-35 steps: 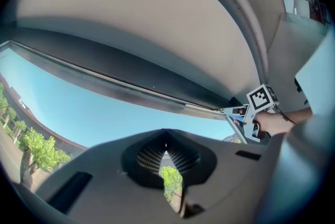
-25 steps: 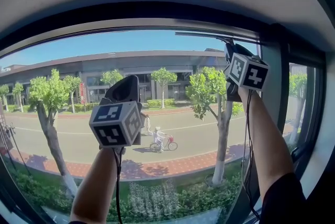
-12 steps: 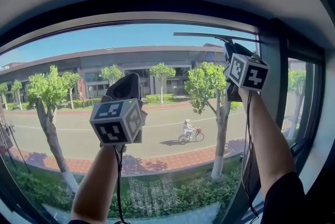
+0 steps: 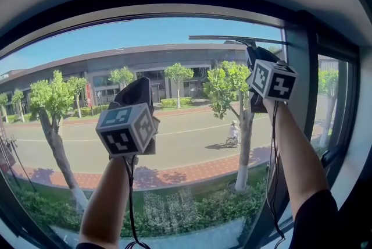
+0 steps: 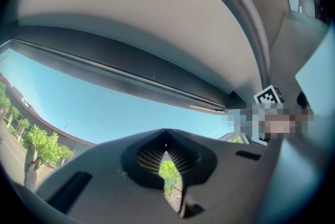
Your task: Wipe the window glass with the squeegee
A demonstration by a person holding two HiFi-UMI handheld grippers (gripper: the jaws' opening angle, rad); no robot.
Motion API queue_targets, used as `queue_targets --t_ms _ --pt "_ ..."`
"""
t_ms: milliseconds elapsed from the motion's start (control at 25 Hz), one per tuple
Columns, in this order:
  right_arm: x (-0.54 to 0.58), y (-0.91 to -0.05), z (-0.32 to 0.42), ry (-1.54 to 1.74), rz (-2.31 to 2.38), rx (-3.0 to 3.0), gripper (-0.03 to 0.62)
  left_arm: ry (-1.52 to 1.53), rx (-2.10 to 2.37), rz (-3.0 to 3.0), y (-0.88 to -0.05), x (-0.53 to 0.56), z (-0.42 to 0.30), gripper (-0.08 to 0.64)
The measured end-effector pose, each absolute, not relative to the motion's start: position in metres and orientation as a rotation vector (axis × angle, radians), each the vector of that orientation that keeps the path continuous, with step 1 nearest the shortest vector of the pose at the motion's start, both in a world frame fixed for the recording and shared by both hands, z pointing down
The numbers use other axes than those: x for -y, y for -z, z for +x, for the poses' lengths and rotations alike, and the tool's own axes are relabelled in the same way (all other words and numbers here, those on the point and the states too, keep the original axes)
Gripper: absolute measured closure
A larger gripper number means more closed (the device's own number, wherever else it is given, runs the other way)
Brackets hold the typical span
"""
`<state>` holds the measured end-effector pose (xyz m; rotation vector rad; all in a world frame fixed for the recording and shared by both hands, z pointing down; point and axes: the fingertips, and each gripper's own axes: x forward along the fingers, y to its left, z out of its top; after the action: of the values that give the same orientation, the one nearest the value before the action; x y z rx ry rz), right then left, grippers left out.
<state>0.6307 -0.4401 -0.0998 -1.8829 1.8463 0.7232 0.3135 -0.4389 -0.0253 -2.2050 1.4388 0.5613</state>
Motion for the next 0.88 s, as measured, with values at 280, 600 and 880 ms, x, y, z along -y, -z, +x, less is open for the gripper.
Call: queue_targets --t_ms 280,600,880 --pt "0.453 0.071 0.634 -0.695 -1.908 -1.867 0.462 -0.534 -1.449 -2.231 0.011 0.448 0.315 0.558" --pt "0.437 0.075 0.629 -0.738 -1.888 -1.856 0.462 -0.538 -1.443 -2.256 0.002 0.452 0.313 0.558" --pt "0.434 0.057 0.628 -0.725 -1.906 -1.872 0.462 -0.532 -1.44 -2.263 -0.005 0.445 0.314 0.558"
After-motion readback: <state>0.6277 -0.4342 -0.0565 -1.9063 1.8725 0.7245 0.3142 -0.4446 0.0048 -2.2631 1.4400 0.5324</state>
